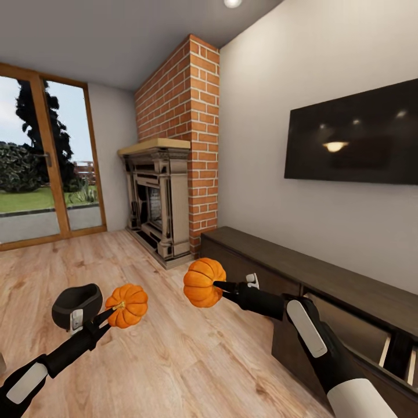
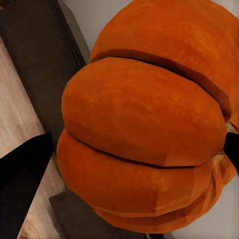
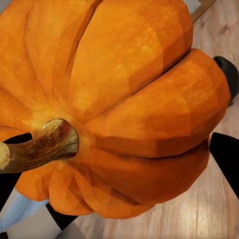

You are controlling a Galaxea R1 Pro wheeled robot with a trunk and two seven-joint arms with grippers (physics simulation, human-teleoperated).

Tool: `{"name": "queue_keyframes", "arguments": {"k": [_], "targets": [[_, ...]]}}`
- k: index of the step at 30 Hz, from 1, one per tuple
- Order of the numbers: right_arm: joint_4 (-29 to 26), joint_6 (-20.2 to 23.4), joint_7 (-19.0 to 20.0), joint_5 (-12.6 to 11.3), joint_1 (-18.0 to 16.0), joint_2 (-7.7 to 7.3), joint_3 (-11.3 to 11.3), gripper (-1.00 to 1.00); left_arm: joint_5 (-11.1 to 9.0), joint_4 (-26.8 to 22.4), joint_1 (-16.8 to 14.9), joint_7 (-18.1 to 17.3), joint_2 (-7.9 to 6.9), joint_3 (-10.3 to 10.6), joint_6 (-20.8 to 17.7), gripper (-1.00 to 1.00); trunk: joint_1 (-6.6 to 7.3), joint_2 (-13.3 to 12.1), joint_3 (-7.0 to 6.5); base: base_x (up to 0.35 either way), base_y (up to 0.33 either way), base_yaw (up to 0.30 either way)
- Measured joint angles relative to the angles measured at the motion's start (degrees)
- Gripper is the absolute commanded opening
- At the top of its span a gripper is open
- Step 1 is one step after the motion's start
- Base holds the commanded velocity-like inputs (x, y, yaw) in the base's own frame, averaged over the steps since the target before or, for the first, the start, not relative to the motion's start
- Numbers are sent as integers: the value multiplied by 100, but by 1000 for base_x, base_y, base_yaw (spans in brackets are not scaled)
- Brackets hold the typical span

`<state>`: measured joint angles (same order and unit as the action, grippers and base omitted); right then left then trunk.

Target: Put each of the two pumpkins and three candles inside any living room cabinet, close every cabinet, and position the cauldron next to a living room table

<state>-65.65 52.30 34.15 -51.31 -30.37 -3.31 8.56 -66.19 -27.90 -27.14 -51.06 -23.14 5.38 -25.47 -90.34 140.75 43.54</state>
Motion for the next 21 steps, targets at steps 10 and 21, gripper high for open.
{"name": "queue_keyframes", "arguments": {"k": [10, 21], "targets": [[1, -2, 0, 15, 1, 0, 2, -100, 7, 1, 0, -2, 0, 6, 4, -100, 154, -282, -33, 0, 0, 0], [8, 0, 10, -2, 0, 0, 0, -100, 4, 0, 2, -3, 0, -3, 0, -100, 395, -722, -128, 0, 0, 0]]}}
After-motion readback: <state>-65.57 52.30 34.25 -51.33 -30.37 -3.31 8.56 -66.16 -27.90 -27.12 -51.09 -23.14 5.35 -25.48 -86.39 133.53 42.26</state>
